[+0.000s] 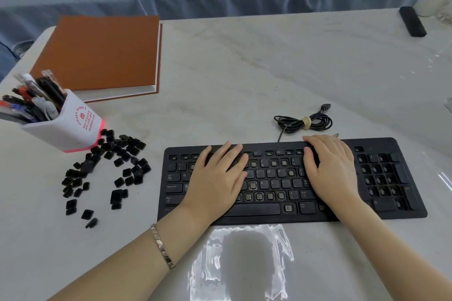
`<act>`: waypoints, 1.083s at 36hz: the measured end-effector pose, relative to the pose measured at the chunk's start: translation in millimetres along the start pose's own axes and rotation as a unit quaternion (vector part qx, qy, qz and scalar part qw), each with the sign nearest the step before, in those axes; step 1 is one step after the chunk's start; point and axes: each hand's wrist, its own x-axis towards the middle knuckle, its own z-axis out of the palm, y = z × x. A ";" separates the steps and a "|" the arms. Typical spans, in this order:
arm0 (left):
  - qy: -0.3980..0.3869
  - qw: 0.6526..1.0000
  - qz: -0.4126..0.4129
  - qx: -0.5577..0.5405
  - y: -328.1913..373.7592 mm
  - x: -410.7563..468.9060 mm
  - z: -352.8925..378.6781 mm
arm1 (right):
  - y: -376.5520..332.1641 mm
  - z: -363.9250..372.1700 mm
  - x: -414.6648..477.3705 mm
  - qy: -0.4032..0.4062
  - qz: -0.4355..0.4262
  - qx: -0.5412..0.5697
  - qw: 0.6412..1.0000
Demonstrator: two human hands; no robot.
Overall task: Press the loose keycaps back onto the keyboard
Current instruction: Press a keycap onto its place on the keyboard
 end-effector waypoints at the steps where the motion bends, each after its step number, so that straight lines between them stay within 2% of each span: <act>1: -0.007 1.000 -0.005 0.010 1.2 -0.1 -0.2 | -0.4 -0.1 -0.1 -0.002 0.001 -0.001 1.000; 6: -0.024 0.999 -0.018 0.023 4.5 -0.9 -0.1 | -2.1 -0.9 0.0 0.005 0.000 -0.003 1.000; 15: 0.002 0.999 -0.018 -0.045 2.6 -5.3 -2.4 | -3.6 -5.0 -0.7 -0.023 0.020 0.010 1.000; 21: -0.003 0.976 -0.092 -0.197 5.6 -19.7 -15.9 | -8.9 -11.1 -2.2 -0.042 0.044 0.040 0.997; 24: 0.033 0.965 -0.130 -0.227 -2.6 -32.0 -27.2 | -27.8 -16.4 -2.3 -0.062 0.039 0.102 0.992; 30: 0.051 0.957 -0.228 -0.170 -35.1 -56.4 -56.4 | -86.4 -17.3 -4.4 -0.137 -0.079 0.159 0.975; 36: -0.029 0.935 -0.352 -0.022 -83.7 -92.6 -70.9 | -148.0 -4.4 -3.9 -0.177 -0.157 0.172 0.956; 39: -0.067 0.930 -0.359 0.032 -96.8 -113.2 -73.0 | -176.4 4.0 -3.0 -0.231 -0.204 0.167 0.937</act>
